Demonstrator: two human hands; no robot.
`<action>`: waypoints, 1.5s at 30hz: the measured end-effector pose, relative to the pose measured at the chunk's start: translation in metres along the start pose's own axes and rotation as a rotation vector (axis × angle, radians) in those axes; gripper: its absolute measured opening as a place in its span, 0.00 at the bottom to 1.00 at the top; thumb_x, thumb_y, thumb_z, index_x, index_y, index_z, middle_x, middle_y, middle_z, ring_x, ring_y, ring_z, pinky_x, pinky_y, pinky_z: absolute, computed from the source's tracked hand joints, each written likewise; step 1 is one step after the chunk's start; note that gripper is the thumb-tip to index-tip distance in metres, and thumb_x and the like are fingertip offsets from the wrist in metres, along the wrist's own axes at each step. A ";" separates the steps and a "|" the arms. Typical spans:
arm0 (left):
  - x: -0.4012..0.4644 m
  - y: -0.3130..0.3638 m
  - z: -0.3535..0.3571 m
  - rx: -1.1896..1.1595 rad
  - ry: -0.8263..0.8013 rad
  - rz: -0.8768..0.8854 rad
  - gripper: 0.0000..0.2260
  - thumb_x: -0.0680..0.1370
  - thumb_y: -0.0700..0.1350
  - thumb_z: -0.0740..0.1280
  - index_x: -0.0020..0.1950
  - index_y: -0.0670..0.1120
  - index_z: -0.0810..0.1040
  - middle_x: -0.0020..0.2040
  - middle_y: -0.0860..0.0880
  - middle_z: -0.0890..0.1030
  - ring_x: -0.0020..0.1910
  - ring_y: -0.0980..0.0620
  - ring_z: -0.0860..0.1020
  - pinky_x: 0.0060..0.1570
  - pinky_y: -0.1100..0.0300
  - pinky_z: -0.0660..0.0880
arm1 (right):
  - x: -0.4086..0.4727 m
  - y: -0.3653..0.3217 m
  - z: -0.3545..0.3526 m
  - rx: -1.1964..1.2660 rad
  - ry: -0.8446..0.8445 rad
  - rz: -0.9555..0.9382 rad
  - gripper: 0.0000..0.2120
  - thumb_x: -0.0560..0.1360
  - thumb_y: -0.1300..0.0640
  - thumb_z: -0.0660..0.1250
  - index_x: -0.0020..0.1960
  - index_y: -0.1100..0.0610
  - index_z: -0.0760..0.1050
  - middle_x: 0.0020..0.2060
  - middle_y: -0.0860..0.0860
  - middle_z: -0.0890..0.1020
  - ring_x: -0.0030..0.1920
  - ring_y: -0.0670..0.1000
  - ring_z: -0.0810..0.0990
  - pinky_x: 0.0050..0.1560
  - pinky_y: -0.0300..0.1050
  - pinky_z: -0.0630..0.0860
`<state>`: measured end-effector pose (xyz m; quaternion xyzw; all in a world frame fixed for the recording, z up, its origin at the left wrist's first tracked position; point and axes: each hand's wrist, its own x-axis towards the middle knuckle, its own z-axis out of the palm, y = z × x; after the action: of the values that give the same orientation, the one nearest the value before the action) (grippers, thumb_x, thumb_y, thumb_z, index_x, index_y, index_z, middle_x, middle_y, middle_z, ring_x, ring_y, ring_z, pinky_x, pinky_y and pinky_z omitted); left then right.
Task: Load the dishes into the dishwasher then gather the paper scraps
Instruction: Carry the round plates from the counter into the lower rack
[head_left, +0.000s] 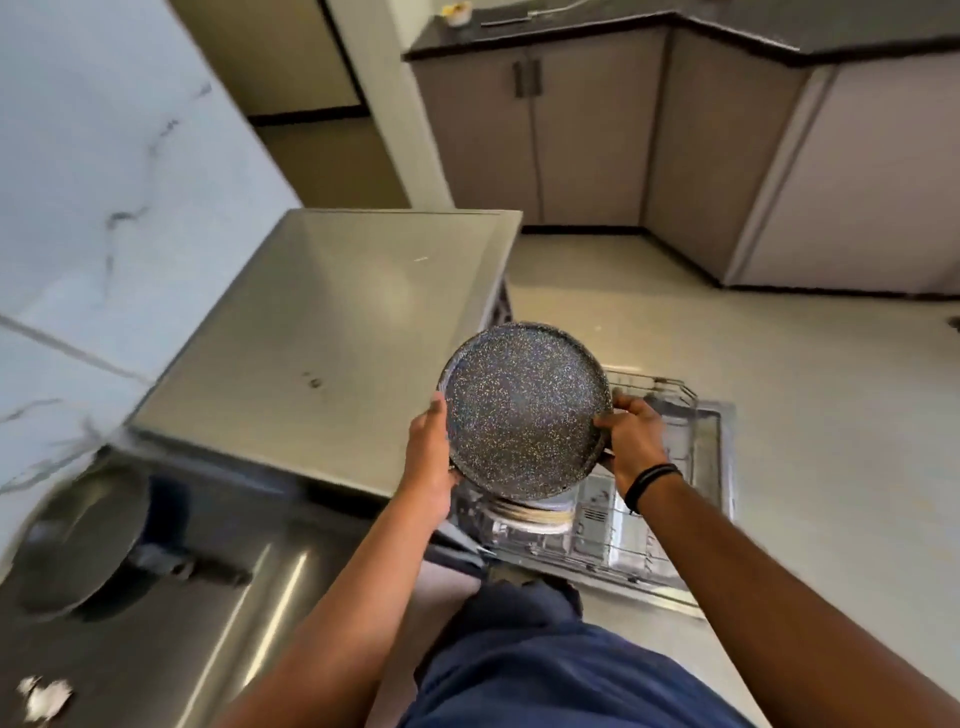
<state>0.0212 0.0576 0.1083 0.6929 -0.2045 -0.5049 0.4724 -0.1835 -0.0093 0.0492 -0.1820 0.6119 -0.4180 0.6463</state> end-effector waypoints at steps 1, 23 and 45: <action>0.010 0.003 0.015 -0.003 -0.058 -0.018 0.35 0.72 0.75 0.61 0.69 0.52 0.77 0.66 0.46 0.81 0.67 0.44 0.77 0.70 0.37 0.69 | 0.007 -0.004 -0.010 0.005 0.034 -0.007 0.18 0.76 0.74 0.59 0.47 0.52 0.75 0.44 0.54 0.80 0.45 0.54 0.77 0.56 0.59 0.78; 0.239 -0.111 0.144 0.158 -0.123 -0.654 0.07 0.80 0.32 0.61 0.51 0.42 0.73 0.45 0.44 0.77 0.42 0.50 0.78 0.33 0.62 0.79 | 0.176 0.067 -0.084 0.014 0.266 0.442 0.09 0.82 0.59 0.58 0.46 0.58 0.74 0.42 0.54 0.80 0.33 0.54 0.82 0.32 0.43 0.73; 0.322 -0.328 0.040 0.837 0.379 -0.512 0.20 0.78 0.48 0.73 0.67 0.40 0.78 0.58 0.43 0.84 0.52 0.45 0.83 0.31 0.66 0.69 | 0.309 0.289 -0.041 -0.314 0.116 0.772 0.15 0.74 0.73 0.67 0.54 0.56 0.75 0.46 0.59 0.82 0.32 0.53 0.80 0.27 0.43 0.77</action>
<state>0.0527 -0.0514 -0.3389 0.9292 -0.1239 -0.3452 0.0452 -0.1611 -0.0649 -0.3715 -0.0118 0.7269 -0.0562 0.6843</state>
